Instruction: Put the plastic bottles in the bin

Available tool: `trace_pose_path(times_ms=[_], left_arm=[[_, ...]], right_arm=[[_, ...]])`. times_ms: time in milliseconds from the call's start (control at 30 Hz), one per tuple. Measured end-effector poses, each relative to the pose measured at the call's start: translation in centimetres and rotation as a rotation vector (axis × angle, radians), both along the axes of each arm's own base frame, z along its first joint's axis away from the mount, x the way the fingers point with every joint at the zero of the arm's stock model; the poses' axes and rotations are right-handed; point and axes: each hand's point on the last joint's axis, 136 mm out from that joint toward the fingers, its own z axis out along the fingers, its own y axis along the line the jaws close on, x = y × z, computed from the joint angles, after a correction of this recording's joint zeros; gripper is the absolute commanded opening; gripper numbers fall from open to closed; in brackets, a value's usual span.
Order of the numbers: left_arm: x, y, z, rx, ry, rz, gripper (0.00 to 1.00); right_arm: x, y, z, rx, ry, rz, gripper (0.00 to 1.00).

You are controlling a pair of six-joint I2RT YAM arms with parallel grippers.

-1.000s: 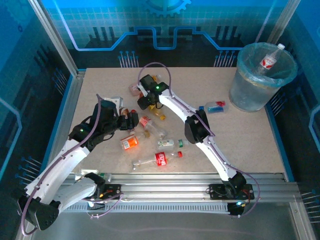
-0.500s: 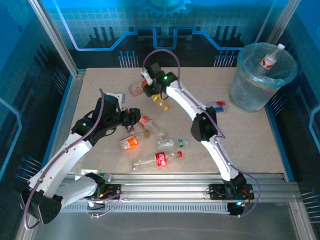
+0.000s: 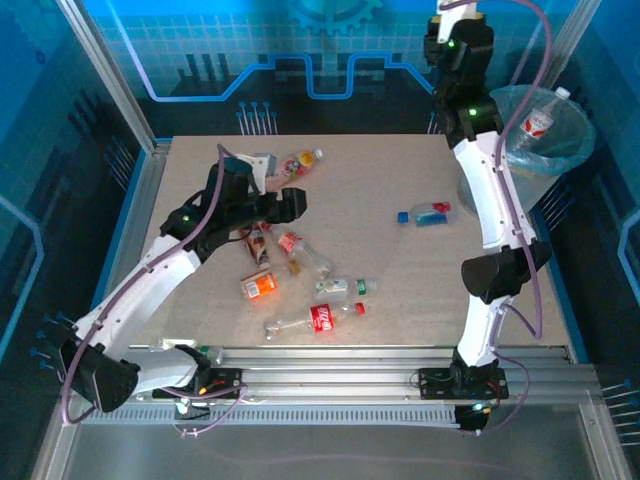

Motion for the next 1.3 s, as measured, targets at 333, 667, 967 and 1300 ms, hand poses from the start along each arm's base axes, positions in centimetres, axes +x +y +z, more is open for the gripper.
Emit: trace_pose_path(times_ms=[333,667,967,1300], left_arm=[[0.4,-3.4,0.2,-0.009,0.017,-0.079,0.86],[1.4,-4.3,-1.1,0.006,0.052,-0.082,0.86],[2.8,-5.6,-2.2,0.006,0.088,-0.086,0.85],[2.5,-6.2,-1.9,0.002,0.088,-0.101,0.85]], right_arm=[[6.3,-5.0,-5.0,-0.195,-0.067,-0.345,0.53],[8.4,-5.5,-5.1,-0.338,-0.176,-0.525,0.53],[10.0,-5.6,-8.0,-0.263,-0.07,-0.465,0.54],[7.1,-11.1,-13.8,-0.145,0.121,-0.453,0.49]])
